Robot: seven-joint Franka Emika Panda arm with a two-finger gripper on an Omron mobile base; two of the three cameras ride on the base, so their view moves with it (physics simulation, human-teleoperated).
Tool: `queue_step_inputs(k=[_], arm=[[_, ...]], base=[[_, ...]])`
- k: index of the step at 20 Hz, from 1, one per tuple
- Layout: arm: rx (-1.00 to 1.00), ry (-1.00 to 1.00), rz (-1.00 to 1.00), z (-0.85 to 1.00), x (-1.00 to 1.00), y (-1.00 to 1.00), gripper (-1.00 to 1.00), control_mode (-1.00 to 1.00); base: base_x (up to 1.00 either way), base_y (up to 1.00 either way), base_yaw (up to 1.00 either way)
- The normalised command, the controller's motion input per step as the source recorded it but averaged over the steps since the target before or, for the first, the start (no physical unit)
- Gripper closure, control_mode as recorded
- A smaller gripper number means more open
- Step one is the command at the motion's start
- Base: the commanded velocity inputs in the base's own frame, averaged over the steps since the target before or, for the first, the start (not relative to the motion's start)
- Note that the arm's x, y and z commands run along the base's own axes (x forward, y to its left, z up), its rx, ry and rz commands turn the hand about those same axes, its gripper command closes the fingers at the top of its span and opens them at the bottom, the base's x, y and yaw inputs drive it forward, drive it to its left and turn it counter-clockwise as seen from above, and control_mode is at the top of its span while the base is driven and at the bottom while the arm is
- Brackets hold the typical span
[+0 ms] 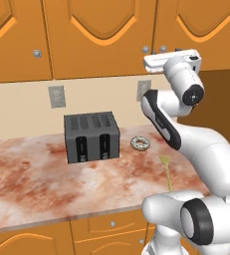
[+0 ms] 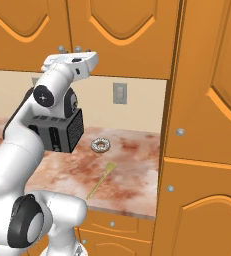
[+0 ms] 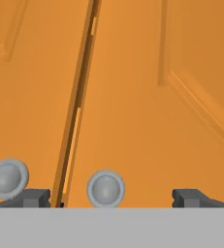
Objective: Pick the pan from the cabinet and place it on the stove. Then turn on the stove burner for the pan.
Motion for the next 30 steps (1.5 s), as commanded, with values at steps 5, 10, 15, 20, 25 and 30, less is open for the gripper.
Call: queue_step_inputs(k=[5, 10, 15, 20, 25, 30], arm=[[0.00, 0.00, 0.00, 0.03, 0.08, 0.00, -1.00, -1.00], [0.00, 0.00, 0.00, -0.05, 0.20, 0.02, -1.00, -1.00], [0.01, 0.00, 0.00, -0.05, 0.21, 0.03, -1.00, -1.00], [0.02, 0.00, 0.00, -0.01, 0.19, 0.03, -1.00, -1.00], [0.01, 0.00, 0.00, 0.03, 0.06, 0.02, -1.00, -1.00], [0.00, 0.00, 0.00, 0.11, 0.08, 0.16, 1.00, -1.00]], base=[[0.00, 0.00, 0.00], [0.00, 0.00, 0.00], [0.00, 0.00, 0.00], [0.00, 0.00, 0.00], [0.00, 0.00, 0.00], [0.00, 0.00, 0.00]])
